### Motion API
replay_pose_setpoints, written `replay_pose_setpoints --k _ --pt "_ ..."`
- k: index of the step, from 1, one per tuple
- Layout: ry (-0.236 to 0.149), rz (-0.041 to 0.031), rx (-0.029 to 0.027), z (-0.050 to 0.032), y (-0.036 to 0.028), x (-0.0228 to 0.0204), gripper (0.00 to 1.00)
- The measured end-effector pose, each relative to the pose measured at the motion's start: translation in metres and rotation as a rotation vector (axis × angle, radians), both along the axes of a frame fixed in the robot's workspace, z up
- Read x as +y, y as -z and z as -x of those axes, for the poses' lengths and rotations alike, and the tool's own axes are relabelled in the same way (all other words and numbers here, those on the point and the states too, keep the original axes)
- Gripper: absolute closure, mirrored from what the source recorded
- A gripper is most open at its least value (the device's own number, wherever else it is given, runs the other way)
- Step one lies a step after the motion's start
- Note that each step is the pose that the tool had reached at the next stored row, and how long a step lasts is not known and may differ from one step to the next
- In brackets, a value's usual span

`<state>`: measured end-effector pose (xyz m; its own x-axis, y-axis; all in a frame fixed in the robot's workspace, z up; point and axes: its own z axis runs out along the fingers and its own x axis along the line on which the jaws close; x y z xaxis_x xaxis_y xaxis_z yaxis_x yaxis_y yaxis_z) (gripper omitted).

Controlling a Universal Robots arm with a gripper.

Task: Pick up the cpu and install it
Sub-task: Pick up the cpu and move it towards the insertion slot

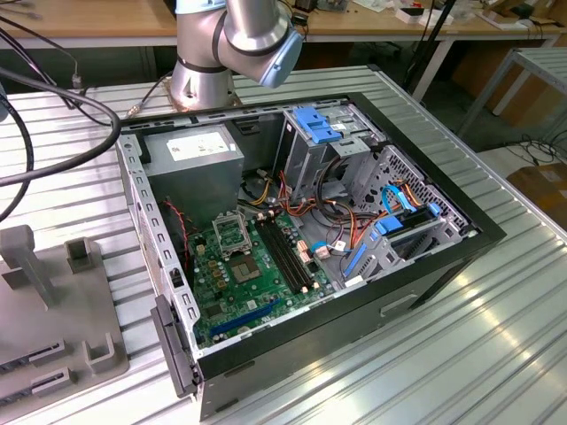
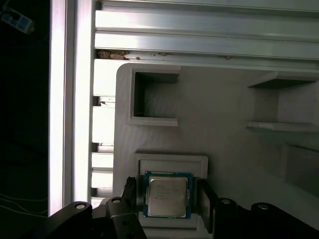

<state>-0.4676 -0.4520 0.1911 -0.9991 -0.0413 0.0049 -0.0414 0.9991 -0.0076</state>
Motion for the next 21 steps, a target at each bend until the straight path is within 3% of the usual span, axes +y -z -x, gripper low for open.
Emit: replay_pose_setpoints --k 9,11,12,21 --pt "0.0 -0.0001 0.0 0.0 0.0 0.0 0.4" --pt "0.0 -0.0001 -0.0001 0.0 0.0 0.0 0.42" --pt "0.0 -0.0001 -0.0001 0.0 0.0001 0.0 0.48" --pt "0.0 -0.0001 -0.0001 -0.0005 0.0 0.0 0.48"
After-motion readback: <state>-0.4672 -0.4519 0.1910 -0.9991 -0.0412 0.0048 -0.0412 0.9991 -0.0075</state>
